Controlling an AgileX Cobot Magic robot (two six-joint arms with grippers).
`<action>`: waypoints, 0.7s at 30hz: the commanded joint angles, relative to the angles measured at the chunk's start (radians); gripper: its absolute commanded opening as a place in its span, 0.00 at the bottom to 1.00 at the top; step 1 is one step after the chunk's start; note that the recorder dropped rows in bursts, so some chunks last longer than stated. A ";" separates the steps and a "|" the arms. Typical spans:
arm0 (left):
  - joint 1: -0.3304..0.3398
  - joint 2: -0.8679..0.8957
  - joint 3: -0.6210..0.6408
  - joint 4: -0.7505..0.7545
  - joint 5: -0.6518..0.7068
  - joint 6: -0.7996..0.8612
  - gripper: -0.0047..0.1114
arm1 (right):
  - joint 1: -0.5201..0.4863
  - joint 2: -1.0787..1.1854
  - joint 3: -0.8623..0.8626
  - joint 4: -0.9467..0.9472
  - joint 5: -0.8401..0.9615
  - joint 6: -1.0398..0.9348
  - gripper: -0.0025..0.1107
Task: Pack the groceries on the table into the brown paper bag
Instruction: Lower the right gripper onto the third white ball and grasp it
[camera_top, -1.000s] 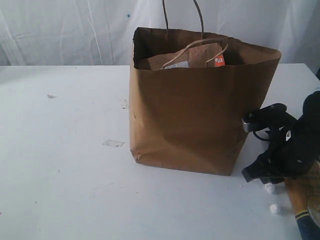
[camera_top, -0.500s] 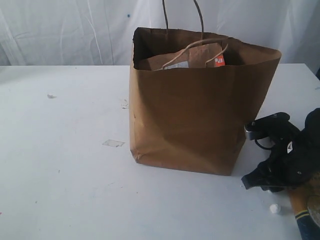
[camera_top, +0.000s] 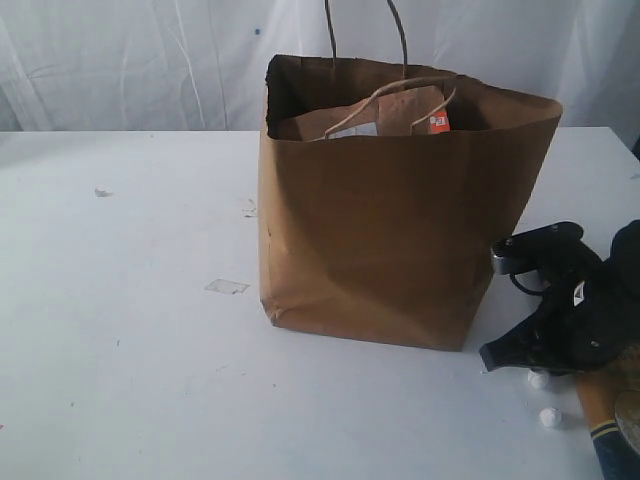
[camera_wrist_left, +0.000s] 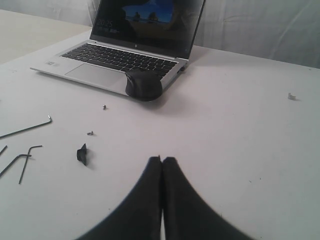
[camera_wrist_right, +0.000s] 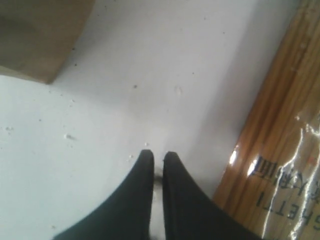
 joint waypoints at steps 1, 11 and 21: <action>-0.007 -0.004 0.004 0.016 0.002 -0.002 0.04 | 0.000 0.000 0.004 -0.008 0.015 0.000 0.05; -0.007 -0.004 0.004 0.016 0.002 -0.002 0.04 | 0.000 -0.002 0.004 0.001 0.039 0.010 0.02; -0.007 -0.004 0.004 0.016 0.002 -0.002 0.04 | 0.000 -0.140 0.055 0.086 0.041 0.029 0.02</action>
